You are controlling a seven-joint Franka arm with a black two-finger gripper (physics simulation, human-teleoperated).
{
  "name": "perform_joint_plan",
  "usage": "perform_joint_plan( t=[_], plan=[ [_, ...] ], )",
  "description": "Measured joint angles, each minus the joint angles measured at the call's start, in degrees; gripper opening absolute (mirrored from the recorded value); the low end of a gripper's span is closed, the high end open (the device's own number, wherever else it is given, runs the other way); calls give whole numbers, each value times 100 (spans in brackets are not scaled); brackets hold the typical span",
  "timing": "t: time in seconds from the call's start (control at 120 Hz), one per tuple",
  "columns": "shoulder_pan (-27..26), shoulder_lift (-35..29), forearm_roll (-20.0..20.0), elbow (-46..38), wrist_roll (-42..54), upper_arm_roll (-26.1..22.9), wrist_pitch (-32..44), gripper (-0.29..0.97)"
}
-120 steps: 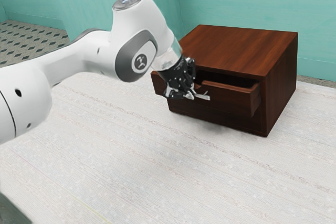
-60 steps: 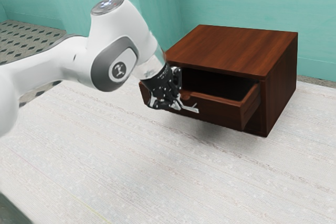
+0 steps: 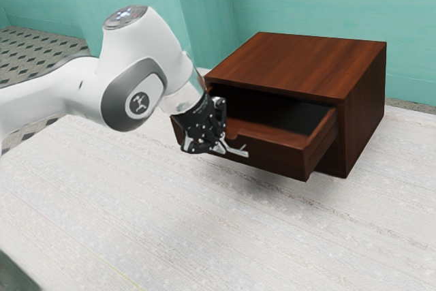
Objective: Pull the drawer handle with one arm to open the drawer
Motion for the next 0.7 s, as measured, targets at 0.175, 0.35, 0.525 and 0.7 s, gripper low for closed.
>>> perform_joint_plan(
  t=[0.175,0.35,0.525,0.7],
  plan=[
    [-7,-289,0,-289,-24,-5,4,-11],
    [-15,-416,0,-445,-47,-3,8,-11],
    [-7,-447,-1,-479,-61,-8,39,-9],
    [-12,-664,1,-576,-65,-9,85,4]
  ],
)
